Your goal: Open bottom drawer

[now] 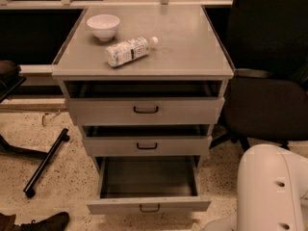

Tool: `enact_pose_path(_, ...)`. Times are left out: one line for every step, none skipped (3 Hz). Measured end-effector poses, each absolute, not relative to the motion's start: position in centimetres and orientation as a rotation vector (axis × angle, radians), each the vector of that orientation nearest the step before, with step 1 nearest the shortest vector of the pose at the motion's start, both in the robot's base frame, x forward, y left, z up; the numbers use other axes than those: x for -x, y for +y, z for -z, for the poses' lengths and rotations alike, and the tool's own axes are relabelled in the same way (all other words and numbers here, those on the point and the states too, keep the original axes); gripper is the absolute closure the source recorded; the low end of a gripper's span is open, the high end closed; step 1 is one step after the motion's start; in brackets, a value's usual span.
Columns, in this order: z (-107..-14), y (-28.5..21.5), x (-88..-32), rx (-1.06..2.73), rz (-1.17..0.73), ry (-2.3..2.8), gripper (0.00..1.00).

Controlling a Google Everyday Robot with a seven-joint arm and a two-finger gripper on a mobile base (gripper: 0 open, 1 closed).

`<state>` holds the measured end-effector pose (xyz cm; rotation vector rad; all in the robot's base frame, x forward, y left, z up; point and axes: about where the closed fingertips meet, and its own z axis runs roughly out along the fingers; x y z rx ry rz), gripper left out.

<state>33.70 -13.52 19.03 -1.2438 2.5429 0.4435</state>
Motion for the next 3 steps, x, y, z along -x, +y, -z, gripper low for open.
enact_pose_path(-20.5,-12.0,-37.5,1.324,-0.371,2.464,0.00)
enact_pose_path(-21.7,-8.1,-43.7,1.463,-0.308,2.344,0.00)
enact_pose_path(-22.2,-3.9,-48.5,1.581,-0.278,2.234,0.00)
